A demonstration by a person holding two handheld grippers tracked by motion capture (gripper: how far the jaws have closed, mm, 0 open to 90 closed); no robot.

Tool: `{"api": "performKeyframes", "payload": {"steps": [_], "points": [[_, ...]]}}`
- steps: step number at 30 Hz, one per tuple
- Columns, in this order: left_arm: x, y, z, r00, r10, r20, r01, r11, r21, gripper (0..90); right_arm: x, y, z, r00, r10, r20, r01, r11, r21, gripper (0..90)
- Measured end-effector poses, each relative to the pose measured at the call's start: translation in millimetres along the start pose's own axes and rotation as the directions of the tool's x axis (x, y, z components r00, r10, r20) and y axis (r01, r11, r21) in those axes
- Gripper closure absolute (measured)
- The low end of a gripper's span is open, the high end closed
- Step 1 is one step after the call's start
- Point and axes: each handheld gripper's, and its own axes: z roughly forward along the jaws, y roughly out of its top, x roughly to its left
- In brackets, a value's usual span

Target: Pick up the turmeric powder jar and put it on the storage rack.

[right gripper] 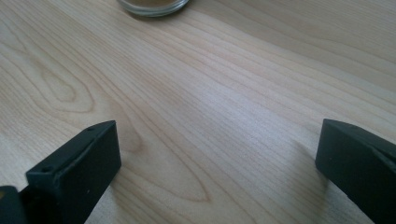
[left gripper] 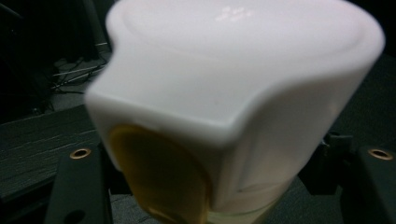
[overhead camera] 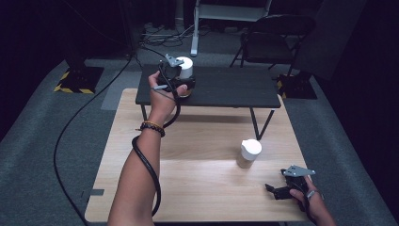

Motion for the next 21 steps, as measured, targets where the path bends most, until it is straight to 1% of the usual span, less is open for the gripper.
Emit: {"api": "performKeyframes", "payload": {"steps": [1,3,5,9,10,11,12,15,17,19,21], "points": [[-0.9,-0.6,0.3,1.0,0.006,-0.005,-0.006,1.0,0.003,29.9,0.0,0.0,0.0,1.0,0.0,0.0,0.0,1.0,0.0,0.0],[1.0,-2.0,0.6,1.0,0.0,0.003,0.0,1.0,0.002,29.9,0.0,0.0,0.0,1.0,0.0,0.0,0.0,1.0,0.0,0.0],[0.9,-3.3,1.4,1.0,-0.003,0.002,0.003,1.0,0.001,29.9,0.0,0.0,0.0,1.0,0.0,0.0,0.0,1.0,0.0,0.0],[0.1,-4.9,2.6,1.0,0.0,-0.001,0.0,1.0,0.001,28.6,0.0,0.0,0.0,1.0,0.0,0.0,0.0,1.0,0.0,0.0],[0.7,-5.4,3.0,1.0,-0.001,0.004,0.001,1.0,0.001,28.0,0.0,0.0,0.0,1.0,0.0,0.0,0.0,1.0,0.0,0.0],[1.0,-5.5,3.3,1.0,-0.001,0.006,0.001,1.0,0.001,27.0,0.0,0.0,0.0,1.0,0.0,0.0,0.0,1.0,0.0,0.0],[-0.1,-6.2,3.6,1.0,0.0,0.0,0.0,1.0,-0.001,25.7,0.0,0.0,0.0,1.0,0.0,0.0,0.0,1.0,0.0,0.0],[0.4,-9.3,3.7,0.9999,-0.011,-0.004,0.011,0.9998,-0.017,20.7,0.0,0.0,0.0,1.0,0.0,0.0,0.0,1.0,0.0,0.0],[1.8,-10.3,5.1,0.9997,-0.023,-0.003,0.023,0.9996,-0.017,16.4,0.0,0.0,0.0,1.0,0.0,0.0,0.0,1.0,0.0,0.0],[-0.4,-11.7,5.6,0.9996,-0.02,-0.019,0.02,0.9996,-0.018,12.3,0.0,0.0,0.0,1.0,0.0,0.0,0.0,1.0,0.0,0.0],[-1.4,-12.7,6.1,0.9995,-0.019,-0.025,0.018,0.9996,-0.02,11.0,0.0,0.0,0.0,1.0,0.0,0.0,0.0,1.0,0.0,0.0]]}}
